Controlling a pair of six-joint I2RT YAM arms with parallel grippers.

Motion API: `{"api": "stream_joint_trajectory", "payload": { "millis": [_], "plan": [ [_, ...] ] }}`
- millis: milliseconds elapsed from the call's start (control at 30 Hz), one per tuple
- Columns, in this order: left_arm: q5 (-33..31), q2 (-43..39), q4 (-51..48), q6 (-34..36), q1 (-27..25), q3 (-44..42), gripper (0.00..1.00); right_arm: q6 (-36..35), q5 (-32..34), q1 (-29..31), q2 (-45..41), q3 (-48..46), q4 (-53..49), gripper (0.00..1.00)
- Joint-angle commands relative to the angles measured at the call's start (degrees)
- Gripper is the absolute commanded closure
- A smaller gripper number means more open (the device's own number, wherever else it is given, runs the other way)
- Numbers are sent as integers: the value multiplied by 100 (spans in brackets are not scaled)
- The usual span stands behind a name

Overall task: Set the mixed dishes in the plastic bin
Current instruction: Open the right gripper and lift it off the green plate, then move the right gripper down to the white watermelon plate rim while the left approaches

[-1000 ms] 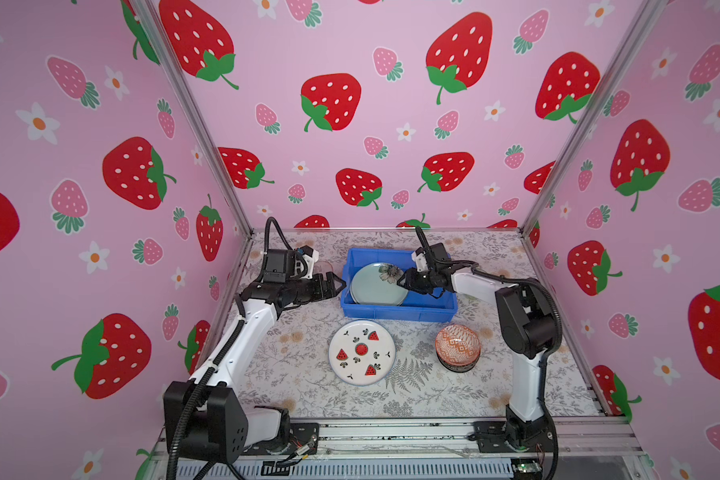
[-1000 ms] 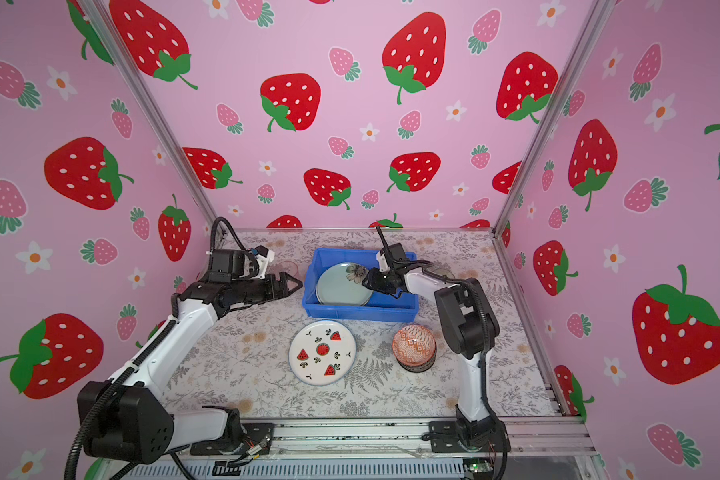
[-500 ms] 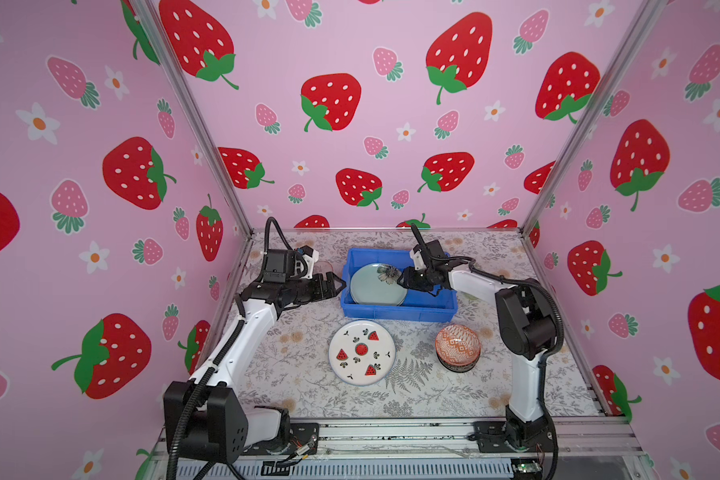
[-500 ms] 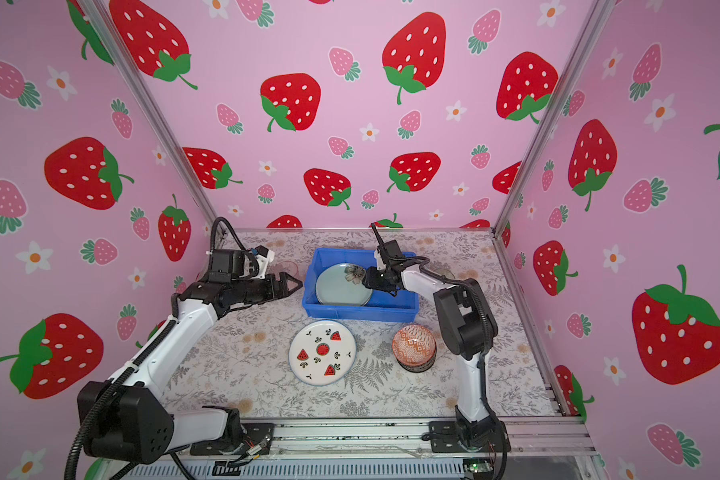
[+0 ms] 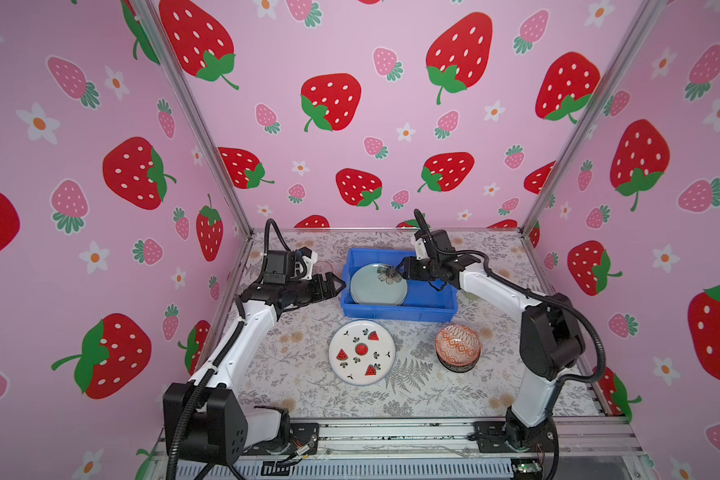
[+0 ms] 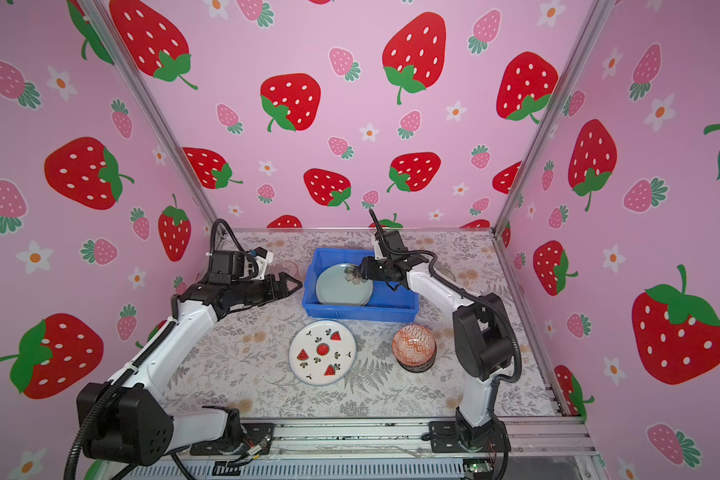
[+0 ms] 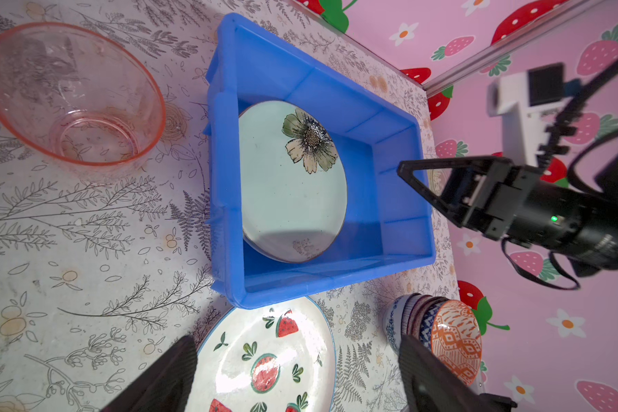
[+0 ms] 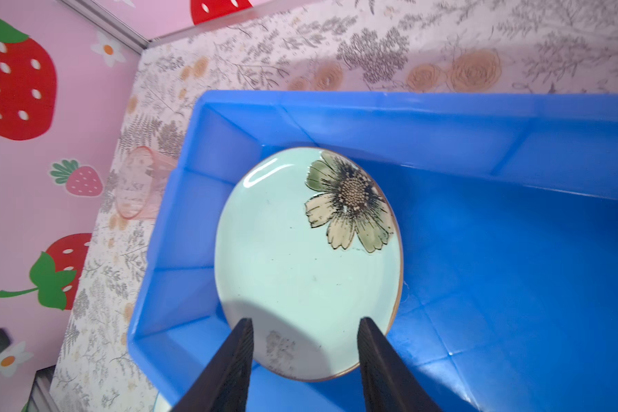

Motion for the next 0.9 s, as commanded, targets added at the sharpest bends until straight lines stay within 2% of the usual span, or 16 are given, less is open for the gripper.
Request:
{"api": "stream_joint_trajectory", "payload": {
  "millis": [0, 167, 233, 267, 300, 333, 467, 567, 867],
  "plan": [
    [-353, -309, -59, -585, 21, -323, 9, -216, 10, 187, -254, -145, -260, 49],
    [-455, -769, -368, -959, 10, -714, 9, -285, 228, 545, -725, -464, -439, 49],
    [-530, -972, -536, -1038, 8, -841, 9, -244, 231, 661, -933, -660, -395, 40],
    [-569, -1076, -614, -1087, 9, -908, 9, -235, 242, 723, -1035, -736, -404, 31],
    [-587, -1185, -651, -1135, 11, -979, 9, -242, 242, 761, -1108, -786, -433, 14],
    [-591, -1287, -672, -1193, 11, -1069, 9, -266, 222, 827, -1193, -828, -499, 1],
    [-646, -1582, -722, -1414, 6, -1375, 6, -318, 280, 1036, -1525, -1020, -686, 1],
    [-711, -1656, -826, -1533, 13, -1548, 0, -191, 219, 1160, -1808, -1345, -606, 1],
    [-660, -1867, -650, -2027, 3, -2106, 1, 370, -69, 1550, -2380, -2541, 120, 1]
  ]
}}
